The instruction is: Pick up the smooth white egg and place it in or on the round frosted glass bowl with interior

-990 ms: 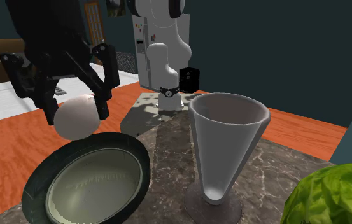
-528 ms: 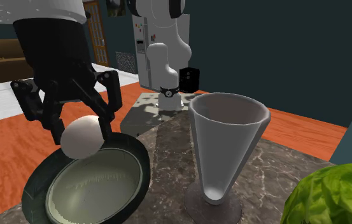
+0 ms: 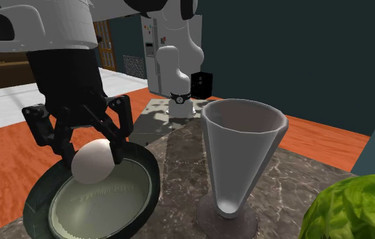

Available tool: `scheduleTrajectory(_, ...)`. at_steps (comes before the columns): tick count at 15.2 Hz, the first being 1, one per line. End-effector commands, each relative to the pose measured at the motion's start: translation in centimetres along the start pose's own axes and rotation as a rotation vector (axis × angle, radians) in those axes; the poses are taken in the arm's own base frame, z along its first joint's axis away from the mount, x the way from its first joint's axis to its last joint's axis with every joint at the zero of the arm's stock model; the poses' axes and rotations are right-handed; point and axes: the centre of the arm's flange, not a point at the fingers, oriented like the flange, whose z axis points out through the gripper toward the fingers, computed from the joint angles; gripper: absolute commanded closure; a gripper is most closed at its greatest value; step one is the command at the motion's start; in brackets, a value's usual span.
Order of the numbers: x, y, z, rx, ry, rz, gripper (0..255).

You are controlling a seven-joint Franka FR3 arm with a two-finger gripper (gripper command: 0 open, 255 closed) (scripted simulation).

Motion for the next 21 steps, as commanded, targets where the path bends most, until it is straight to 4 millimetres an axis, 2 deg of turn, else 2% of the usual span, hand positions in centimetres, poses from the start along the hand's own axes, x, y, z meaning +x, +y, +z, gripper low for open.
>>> scheduleTrajectory(1,0.0,0.0,0.0,0.000,0.001,0.000,255)
scheduleTrajectory(4,0.0,0.0,0.0,0.000,0.001,0.000,255)
scheduleTrajectory(5,0.0,0.0,0.0,0.000,0.001,0.000,0)
scheduleTrajectory(10,0.0,0.0,0.0,0.000,0.001,0.000,0)
scheduleTrajectory(14,0.0,0.0,-5.0,0.000,0.001,0.000,0)
scheduleTrajectory(21,0.0,0.0,-5.0,0.000,0.001,0.000,0)
